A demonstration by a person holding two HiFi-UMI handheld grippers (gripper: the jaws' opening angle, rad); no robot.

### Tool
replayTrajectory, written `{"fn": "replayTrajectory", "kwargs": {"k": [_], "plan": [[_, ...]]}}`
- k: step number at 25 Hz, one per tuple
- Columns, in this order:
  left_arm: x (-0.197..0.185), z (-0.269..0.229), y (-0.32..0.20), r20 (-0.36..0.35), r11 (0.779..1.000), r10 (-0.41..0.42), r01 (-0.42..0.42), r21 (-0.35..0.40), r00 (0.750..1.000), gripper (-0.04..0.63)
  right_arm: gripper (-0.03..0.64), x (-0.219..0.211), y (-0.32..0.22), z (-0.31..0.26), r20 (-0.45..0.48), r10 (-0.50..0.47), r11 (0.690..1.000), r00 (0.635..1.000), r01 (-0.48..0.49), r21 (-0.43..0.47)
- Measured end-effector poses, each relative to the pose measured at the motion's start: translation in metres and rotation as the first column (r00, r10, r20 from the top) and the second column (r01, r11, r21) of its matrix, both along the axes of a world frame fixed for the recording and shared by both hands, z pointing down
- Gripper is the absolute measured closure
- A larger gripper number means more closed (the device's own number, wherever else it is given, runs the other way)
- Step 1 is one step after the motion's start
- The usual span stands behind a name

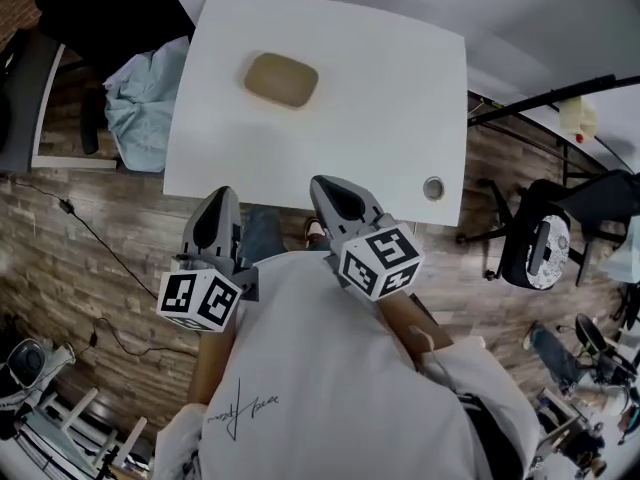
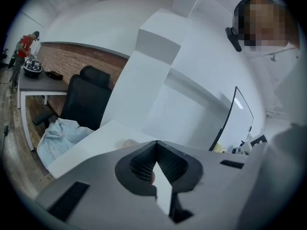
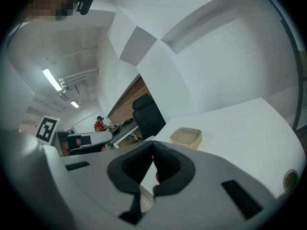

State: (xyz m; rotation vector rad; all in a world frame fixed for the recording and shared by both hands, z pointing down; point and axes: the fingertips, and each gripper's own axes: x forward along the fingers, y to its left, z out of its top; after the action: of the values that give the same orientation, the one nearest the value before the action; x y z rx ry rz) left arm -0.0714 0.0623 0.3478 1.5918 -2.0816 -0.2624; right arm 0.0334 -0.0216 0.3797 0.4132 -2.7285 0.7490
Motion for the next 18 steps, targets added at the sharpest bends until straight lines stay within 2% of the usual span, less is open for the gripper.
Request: {"fn": "replayTrajectory", "kwargs": {"k": [9, 18], "plan": [[-0.042, 0.007, -0.047, -0.025, 0.988, 0.153, -0.153, -0.009, 0.988, 0.588, 0.606, -0.037, -0.030, 0.006, -0.047, 0.112, 0.994, 0.993, -0.112, 0.014], [-0.074, 0.009, -0.080, -0.032, 0.946, 0.324, -0.325, -0.010, 0.945, 0.588, 0.606, -0.067, -0.043, 0.014, -0.094, 0.253, 0.967, 0.963, -0.249, 0.049]]}}
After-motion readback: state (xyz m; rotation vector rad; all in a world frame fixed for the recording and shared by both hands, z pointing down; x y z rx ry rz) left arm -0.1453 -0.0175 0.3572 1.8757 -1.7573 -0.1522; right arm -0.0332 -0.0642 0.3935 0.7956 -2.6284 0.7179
